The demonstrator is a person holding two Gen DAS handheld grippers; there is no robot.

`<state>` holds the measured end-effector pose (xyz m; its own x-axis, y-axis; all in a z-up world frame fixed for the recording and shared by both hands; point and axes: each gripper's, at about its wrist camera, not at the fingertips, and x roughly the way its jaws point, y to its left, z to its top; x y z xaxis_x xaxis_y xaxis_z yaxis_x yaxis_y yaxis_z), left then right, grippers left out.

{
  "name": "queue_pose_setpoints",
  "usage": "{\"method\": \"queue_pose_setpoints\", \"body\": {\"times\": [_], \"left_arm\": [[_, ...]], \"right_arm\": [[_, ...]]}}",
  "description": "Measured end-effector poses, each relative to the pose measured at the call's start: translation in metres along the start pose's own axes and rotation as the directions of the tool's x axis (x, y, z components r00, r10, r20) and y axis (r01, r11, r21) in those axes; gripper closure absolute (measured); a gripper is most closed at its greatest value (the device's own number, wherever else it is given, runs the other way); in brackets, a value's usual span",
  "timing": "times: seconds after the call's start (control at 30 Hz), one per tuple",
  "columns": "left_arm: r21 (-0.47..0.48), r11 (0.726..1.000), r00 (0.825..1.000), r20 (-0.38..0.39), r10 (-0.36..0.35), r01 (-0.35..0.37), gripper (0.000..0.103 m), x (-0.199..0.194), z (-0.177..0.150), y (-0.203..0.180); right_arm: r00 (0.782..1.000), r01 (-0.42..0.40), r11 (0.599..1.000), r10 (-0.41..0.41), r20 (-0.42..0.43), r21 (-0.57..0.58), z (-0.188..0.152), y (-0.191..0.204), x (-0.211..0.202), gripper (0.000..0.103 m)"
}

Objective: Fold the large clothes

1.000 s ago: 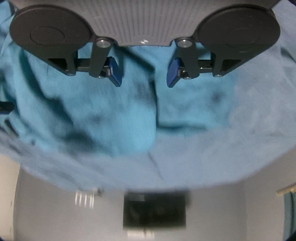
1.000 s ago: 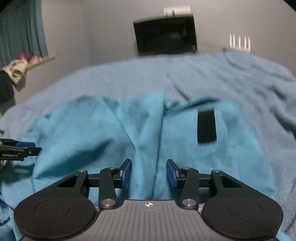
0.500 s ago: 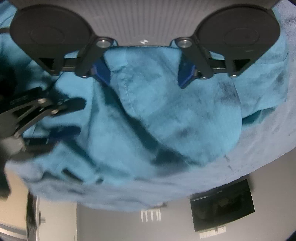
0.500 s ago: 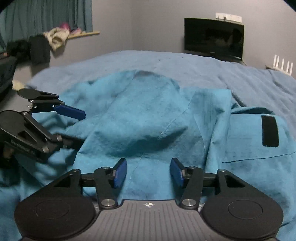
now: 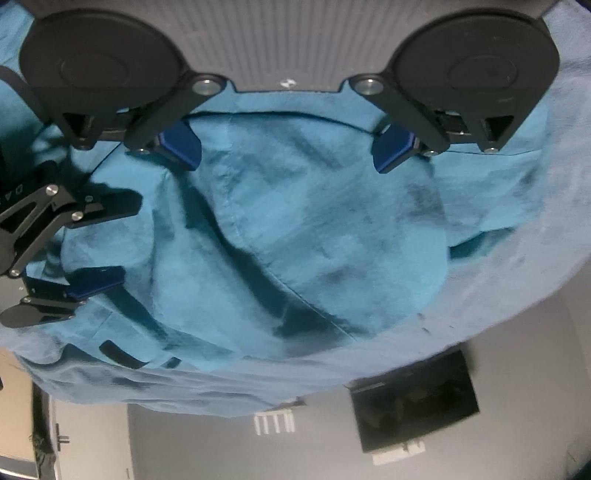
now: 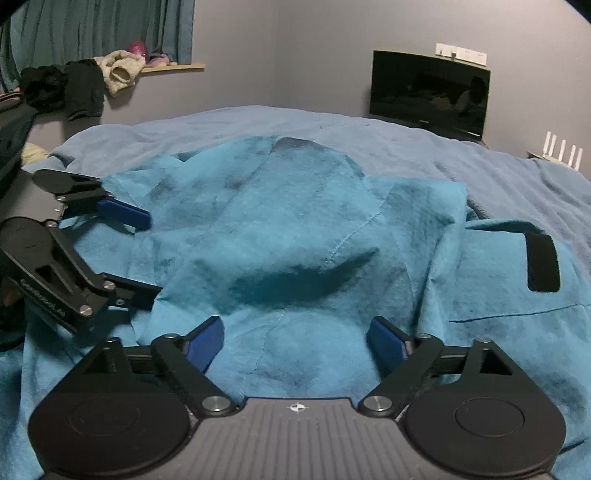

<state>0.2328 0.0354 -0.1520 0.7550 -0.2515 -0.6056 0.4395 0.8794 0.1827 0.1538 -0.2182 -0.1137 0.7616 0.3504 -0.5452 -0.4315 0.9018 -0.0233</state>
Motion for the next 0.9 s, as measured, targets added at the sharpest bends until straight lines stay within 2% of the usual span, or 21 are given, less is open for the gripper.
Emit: {"method": "queue_pose_setpoints", "body": {"times": [0.07, 0.13, 0.23, 0.3, 0.4, 0.5, 0.57, 0.63, 0.77, 0.9], "left_arm": [[0.032, 0.995, 0.995, 0.038, 0.093, -0.094, 0.003, -0.017, 0.003, -0.006], [0.033, 0.983, 0.979, 0.107, 0.175, -0.179, 0.003, -0.045, 0.010, -0.009], [-0.056, 0.976, 0.962, 0.168, 0.216, -0.210, 0.002, -0.097, 0.019, 0.000], [-0.124, 0.969, 0.962, 0.142, 0.233, -0.216, 0.001, -0.127, 0.019, 0.010], [-0.196, 0.958, 0.976, 0.013, 0.217, -0.211, 0.001, -0.153, 0.010, 0.025], [-0.248, 0.938, 0.970, -0.085, 0.229, -0.243, 0.001, -0.173, -0.008, 0.033], [-0.285, 0.923, 0.965, -0.119, 0.233, -0.258, 0.001, -0.185, -0.018, 0.037], [-0.355, 0.902, 0.968, -0.135, 0.212, -0.247, 0.001, -0.196, -0.026, 0.044], [-0.460, 0.859, 0.974, -0.117, 0.193, -0.225, 0.001, -0.213, -0.030, 0.051], [-0.476, 0.848, 0.972, -0.091, 0.216, -0.233, 0.001, -0.223, -0.026, 0.057]], "right_arm": [[1.000, 0.013, 1.000, -0.013, 0.005, 0.009, -0.003, -0.001, 0.000, 0.005], [1.000, 0.021, 1.000, -0.021, 0.007, 0.015, -0.005, -0.002, -0.001, 0.002], [1.000, 0.031, 0.999, -0.031, 0.007, 0.012, -0.008, -0.001, -0.003, 0.001], [0.999, 0.034, 0.999, -0.034, 0.007, 0.009, -0.010, -0.001, -0.005, 0.001], [0.999, 0.042, 0.999, -0.042, 0.002, 0.010, -0.010, 0.000, -0.008, 0.001], [0.998, 0.057, 0.998, -0.057, -0.005, 0.011, -0.011, 0.002, -0.017, 0.001], [0.998, 0.058, 0.998, -0.058, -0.005, 0.019, -0.011, 0.003, -0.028, 0.001], [0.999, 0.053, 0.998, -0.053, 0.013, 0.029, -0.011, 0.003, -0.044, 0.001], [0.994, 0.034, 0.996, -0.042, 0.098, 0.078, -0.010, 0.001, -0.081, 0.001], [0.981, -0.024, 0.987, -0.006, 0.192, 0.157, -0.004, -0.007, -0.124, 0.001]]}}
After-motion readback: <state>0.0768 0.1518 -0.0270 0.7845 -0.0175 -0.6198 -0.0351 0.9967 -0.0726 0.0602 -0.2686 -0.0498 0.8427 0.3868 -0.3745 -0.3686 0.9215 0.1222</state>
